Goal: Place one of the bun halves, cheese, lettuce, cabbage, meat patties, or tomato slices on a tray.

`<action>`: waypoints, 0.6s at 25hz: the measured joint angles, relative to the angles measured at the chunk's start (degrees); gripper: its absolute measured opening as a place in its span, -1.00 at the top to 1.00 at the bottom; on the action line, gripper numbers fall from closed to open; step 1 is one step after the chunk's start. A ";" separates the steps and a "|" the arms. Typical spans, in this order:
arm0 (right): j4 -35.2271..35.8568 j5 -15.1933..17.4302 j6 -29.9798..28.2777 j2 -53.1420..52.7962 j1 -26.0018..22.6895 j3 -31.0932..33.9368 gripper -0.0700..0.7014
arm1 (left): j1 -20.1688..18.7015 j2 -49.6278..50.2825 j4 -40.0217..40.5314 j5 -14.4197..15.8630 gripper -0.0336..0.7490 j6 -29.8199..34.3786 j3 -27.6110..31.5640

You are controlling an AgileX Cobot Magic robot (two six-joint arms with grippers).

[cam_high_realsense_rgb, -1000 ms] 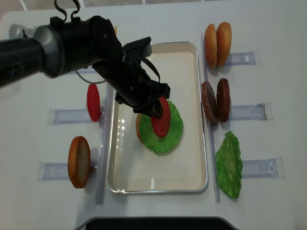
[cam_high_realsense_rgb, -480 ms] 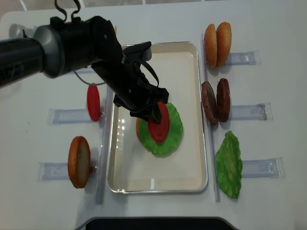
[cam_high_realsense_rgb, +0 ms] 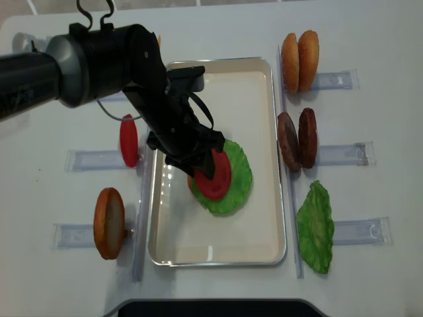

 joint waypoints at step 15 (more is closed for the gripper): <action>0.00 0.00 0.00 0.00 0.00 0.00 -0.20 | 4.68 -7.44 5.61 4.95 -0.14 -3.74 -0.19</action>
